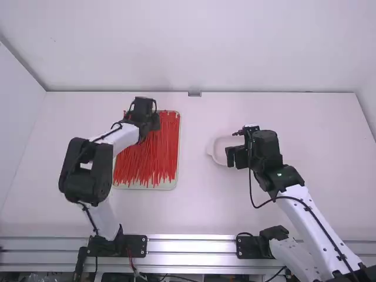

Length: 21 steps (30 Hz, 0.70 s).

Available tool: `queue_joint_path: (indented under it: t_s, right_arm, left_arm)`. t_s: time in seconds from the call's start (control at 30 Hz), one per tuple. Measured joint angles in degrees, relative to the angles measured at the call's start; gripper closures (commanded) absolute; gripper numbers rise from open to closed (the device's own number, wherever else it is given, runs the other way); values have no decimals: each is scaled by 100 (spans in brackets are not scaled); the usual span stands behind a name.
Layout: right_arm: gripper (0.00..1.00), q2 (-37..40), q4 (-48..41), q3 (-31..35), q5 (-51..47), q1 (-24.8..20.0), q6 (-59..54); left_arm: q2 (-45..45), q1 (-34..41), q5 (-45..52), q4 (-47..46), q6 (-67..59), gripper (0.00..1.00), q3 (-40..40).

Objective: Fasten the cable tie

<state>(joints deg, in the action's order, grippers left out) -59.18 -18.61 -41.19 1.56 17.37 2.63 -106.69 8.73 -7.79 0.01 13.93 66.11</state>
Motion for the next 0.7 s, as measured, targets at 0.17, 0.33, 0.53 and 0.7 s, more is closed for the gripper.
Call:
queue_joint_path:
  t_s: [0.17, 0.33, 0.53, 0.7]
  right_arm:
    - [1, -2, 0, 0, 13, -2, 7]
    - [1, -2, 0, 0, 4, 0, 13]
    - [2, -2, 2, 0, 46, 0, 26]
    - [1, -2, 9, 0, 125, -2, 37]
  left_arm:
    - [981, 0, -2, -415, 0, 98, 138]
    - [1893, 0, -2, -966, 0, 98, 140]
    - [2647, 0, -2, -1558, 0, 98, 140]
    - [3220, 0, 0, -1908, 2, 98, 131]
